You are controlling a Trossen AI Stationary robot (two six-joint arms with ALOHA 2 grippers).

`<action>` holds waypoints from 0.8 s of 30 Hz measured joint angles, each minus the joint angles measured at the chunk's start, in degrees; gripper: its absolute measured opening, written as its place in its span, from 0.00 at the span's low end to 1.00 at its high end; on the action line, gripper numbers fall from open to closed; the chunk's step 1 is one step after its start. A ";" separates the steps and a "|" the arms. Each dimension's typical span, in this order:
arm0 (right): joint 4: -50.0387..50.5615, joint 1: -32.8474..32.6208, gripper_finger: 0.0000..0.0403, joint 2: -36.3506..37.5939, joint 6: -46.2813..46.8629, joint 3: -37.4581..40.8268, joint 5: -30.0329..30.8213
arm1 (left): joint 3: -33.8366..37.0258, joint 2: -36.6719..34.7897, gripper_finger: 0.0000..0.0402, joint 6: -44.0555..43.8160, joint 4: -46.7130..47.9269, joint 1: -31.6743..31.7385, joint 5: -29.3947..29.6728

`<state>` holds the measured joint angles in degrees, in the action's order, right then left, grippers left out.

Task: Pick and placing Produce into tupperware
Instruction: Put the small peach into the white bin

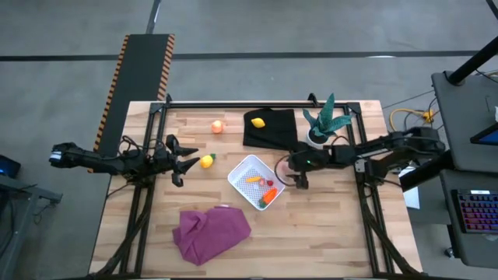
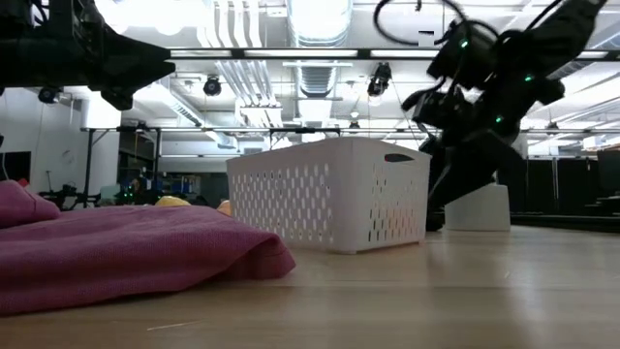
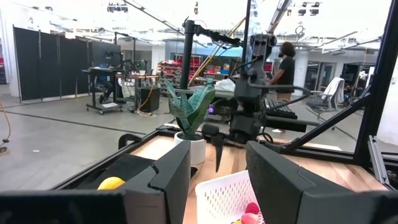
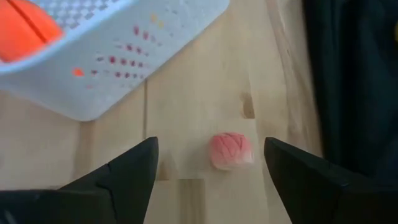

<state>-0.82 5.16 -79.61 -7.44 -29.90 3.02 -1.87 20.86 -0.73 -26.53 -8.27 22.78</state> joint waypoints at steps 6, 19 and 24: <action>0.00 3.61 0.71 -6.30 -3.09 -2.19 -1.89 | 0.00 -0.02 0.35 0.11 0.01 0.00 0.01; 0.41 7.18 0.63 -12.71 -4.46 -5.85 -9.81 | 0.00 0.04 0.35 0.11 0.03 0.00 0.01; 1.70 7.66 0.56 -11.29 -5.07 -5.52 -9.35 | 0.00 0.00 0.35 0.11 -0.01 0.00 0.01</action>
<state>0.88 12.82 -90.90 -12.51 -35.42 -6.33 -1.87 20.86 -0.62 -26.54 -8.27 22.79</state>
